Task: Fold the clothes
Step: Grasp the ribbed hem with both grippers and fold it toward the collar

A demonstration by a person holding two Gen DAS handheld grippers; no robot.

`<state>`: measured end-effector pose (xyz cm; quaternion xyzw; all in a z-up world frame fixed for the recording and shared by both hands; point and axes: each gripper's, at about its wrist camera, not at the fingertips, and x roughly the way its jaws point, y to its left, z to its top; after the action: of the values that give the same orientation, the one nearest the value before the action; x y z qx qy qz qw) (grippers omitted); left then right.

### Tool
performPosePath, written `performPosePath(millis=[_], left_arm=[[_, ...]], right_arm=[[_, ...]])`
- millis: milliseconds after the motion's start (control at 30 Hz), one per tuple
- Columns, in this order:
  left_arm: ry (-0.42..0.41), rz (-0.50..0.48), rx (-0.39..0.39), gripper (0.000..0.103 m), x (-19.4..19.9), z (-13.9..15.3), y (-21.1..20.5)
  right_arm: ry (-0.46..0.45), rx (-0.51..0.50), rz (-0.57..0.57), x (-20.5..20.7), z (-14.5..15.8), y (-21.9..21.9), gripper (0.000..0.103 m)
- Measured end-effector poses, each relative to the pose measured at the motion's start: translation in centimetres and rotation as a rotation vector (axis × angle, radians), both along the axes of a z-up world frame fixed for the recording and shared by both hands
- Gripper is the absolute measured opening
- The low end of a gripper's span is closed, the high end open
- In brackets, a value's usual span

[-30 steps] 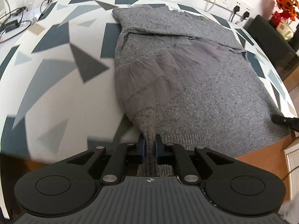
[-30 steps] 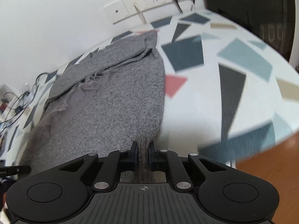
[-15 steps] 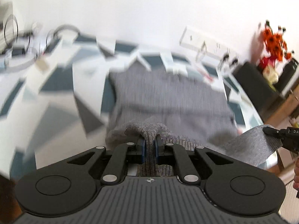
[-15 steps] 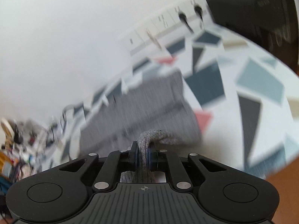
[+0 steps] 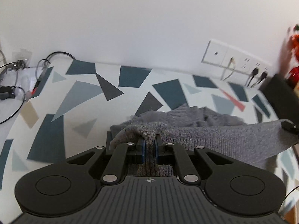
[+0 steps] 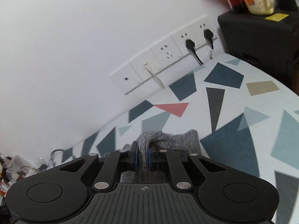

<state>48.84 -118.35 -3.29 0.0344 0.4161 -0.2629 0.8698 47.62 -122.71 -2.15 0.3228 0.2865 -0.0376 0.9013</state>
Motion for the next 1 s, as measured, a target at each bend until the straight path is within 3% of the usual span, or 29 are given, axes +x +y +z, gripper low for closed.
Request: performPosePath(millis=[200, 333, 367, 400, 433, 467, 500, 667, 867, 1000], left_arm=[[0.113, -0.003, 0.113, 0.011, 4.8, -6.0, -3.7], [0.105, -0.044, 0.142, 0.019, 5.3, -6.8, -4.5], [0.115, -0.062, 0.135, 0.03, 5.4, -6.6, -4.4], [0.128, -0.079, 0.115, 0.054, 5.5, -6.3, -4.1], [0.129, -0.088, 0.097, 0.066, 5.5, -5.9, -3.7], [0.104, -0.083, 0.088, 0.078, 4.9, -5.2, -3.1], [0.079, -0.078, 0.078, 0.078, 4.4, -4.5, -2.4], [0.005, -0.082, 0.084, 0.078, 1.4, -2.1, -0.9], [0.043, -0.217, 0.196, 0.078, -2.9, -4.2, -3.1], [0.004, -0.236, 0.286, 0.078, -3.3, -6.3, -4.9]], right_arm=[[0.021, -0.068, 0.001, 2.3, -1.5, 0.2, 0.009], [0.022, -0.114, 0.005, 2.9, -1.9, 0.5, 0.011], [0.022, -0.125, 0.005, 3.0, -2.0, 0.6, 0.016], [0.022, -0.137, 0.006, 3.1, -2.1, 0.7, 0.03], [0.022, -0.148, 0.007, 3.3, -2.2, 0.8, 0.039], [0.023, -0.16, 0.008, 3.4, -2.3, 0.8, 0.055], [0.023, -0.171, 0.009, 3.5, -2.4, 0.9, 0.065], [0.029, -0.243, 0.039, 4.0, -2.8, 1.6, 0.07], [0.139, -0.492, 0.335, 3.6, -4.4, 6.9, 0.07], [0.24, -0.569, 0.403, 4.6, -7.0, 8.9, 0.07]])
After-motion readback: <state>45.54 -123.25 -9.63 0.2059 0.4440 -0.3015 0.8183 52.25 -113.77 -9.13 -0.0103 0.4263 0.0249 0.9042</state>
